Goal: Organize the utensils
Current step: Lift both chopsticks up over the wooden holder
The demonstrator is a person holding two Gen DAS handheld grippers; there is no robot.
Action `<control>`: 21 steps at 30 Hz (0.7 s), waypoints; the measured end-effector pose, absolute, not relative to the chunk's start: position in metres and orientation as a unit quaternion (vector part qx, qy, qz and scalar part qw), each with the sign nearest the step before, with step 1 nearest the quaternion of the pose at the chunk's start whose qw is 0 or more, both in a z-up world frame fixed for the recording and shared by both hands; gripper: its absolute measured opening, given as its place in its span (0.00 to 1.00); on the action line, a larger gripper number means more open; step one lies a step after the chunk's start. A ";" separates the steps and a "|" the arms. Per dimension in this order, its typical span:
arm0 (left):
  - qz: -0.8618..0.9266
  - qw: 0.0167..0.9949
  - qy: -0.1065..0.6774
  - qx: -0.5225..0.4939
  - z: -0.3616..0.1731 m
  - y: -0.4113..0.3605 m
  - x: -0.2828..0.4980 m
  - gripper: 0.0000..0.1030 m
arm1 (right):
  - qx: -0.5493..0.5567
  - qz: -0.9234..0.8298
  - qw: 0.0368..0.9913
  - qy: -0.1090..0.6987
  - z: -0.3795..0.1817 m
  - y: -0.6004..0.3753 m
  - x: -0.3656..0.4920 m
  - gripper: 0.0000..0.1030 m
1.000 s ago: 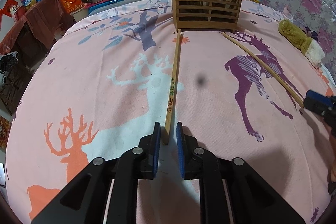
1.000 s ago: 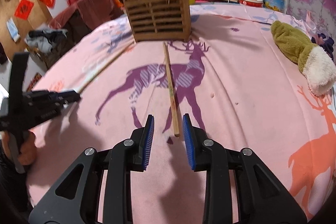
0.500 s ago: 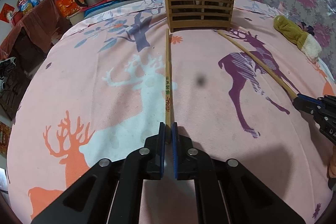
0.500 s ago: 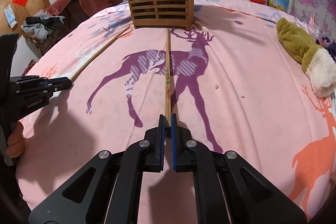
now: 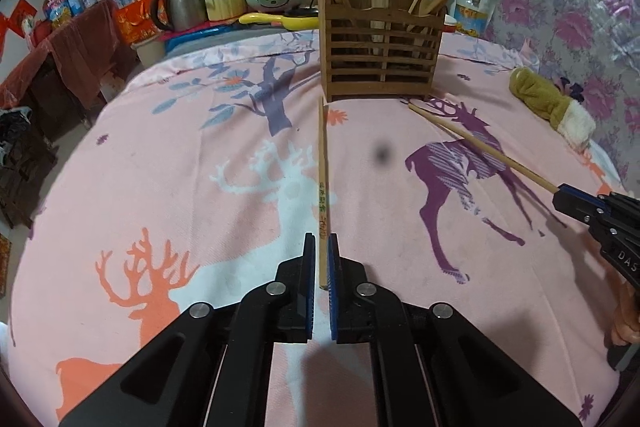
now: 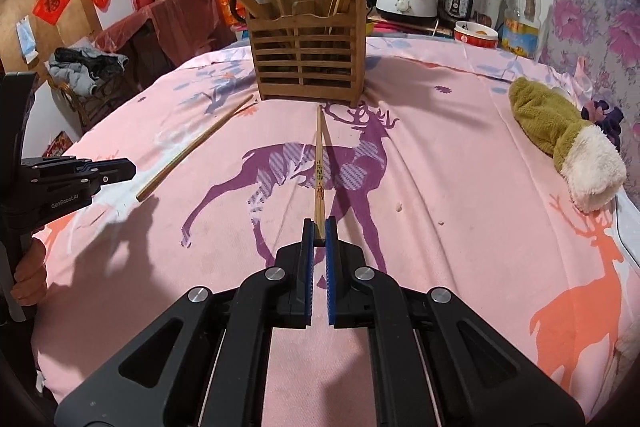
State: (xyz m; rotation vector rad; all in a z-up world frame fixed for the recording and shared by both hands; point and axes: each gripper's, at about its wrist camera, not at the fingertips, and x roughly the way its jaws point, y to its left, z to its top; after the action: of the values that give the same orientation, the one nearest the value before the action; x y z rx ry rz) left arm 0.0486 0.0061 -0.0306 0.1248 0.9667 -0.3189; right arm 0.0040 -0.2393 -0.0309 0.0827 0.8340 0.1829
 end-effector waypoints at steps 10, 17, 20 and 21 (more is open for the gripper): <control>-0.143 0.844 0.511 0.071 -0.058 0.000 0.059 0.31 | 0.044 0.089 0.907 0.409 -0.033 -0.240 0.005 0.06; -0.161 0.849 0.495 0.090 -0.054 -0.006 0.050 0.05 | 0.047 0.089 0.907 0.410 -0.033 -0.240 0.005 0.06; -0.160 0.862 0.474 0.087 -0.043 -0.005 0.045 0.05 | 0.049 0.089 0.908 0.406 -0.031 -0.241 0.004 0.06; -0.161 0.868 0.462 0.082 -0.036 -0.003 0.043 0.05 | 0.050 0.089 0.909 0.403 -0.030 -0.241 0.004 0.06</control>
State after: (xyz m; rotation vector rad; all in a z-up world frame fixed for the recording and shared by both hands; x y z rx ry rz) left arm 0.0432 -0.0032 -0.0364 0.1725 0.9679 -0.3366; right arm 0.0036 -0.2414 -0.0299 0.1025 0.8316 0.1832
